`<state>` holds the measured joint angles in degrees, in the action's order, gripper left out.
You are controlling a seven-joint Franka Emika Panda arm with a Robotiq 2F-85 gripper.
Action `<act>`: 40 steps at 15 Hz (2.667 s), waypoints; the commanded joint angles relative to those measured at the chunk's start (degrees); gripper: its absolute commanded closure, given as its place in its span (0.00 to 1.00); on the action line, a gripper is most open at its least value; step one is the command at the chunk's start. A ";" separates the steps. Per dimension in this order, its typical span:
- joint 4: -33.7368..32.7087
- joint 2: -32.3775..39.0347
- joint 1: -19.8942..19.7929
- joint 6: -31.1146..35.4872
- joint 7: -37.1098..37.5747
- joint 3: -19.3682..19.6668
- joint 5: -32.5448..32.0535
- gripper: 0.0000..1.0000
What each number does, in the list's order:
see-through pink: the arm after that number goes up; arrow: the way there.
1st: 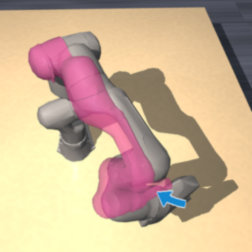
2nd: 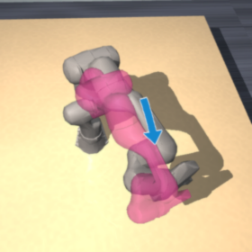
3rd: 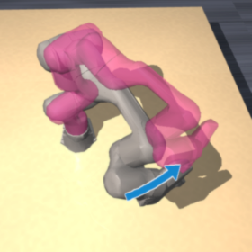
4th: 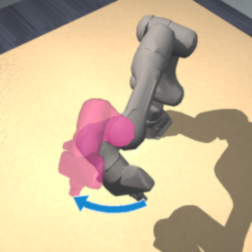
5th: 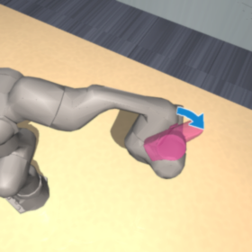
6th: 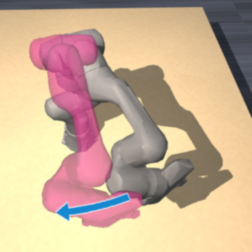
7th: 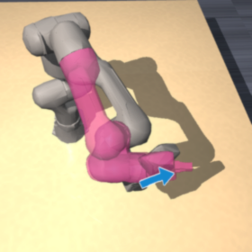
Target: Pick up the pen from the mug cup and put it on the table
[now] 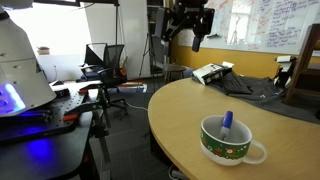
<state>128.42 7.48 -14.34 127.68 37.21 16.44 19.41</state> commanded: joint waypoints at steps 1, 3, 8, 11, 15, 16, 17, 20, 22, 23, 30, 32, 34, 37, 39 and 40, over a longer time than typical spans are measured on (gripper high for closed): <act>1.58 -0.60 -0.40 3.79 7.20 1.18 2.62 0.00; 2.18 -0.65 -0.54 6.07 11.52 1.86 3.05 0.00; 1.59 -0.45 -0.74 6.76 15.14 1.72 2.06 0.00; 1.76 -0.64 -0.68 6.83 15.99 1.70 2.12 0.00; -4.74 7.55 -0.73 8.37 28.39 1.79 6.11 0.00; -7.04 10.54 -0.88 7.73 30.59 1.68 7.35 0.00; -9.08 13.14 -1.13 6.80 32.55 1.59 8.69 0.00; -15.04 21.45 -2.34 6.41 37.96 1.38 12.99 0.00; -18.60 26.09 -3.53 6.16 41.67 1.38 15.10 0.00; -20.24 28.23 -4.45 6.40 43.27 1.20 16.34 0.00; -22.98 32.46 -8.94 8.60 44.19 -2.81 27.66 0.00; -20.83 31.50 -8.10 10.93 42.16 -2.94 29.48 0.00; -18.80 30.97 -7.38 13.78 40.87 -2.83 31.07 0.00; -17.01 31.36 -7.24 17.21 38.35 -3.46 34.37 0.18; -16.65 31.63 -7.24 18.02 36.17 -4.05 36.66 0.31; -16.55 31.70 -6.94 18.22 35.49 -4.12 37.47 0.38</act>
<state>110.46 40.22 -21.74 143.84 75.62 13.00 53.52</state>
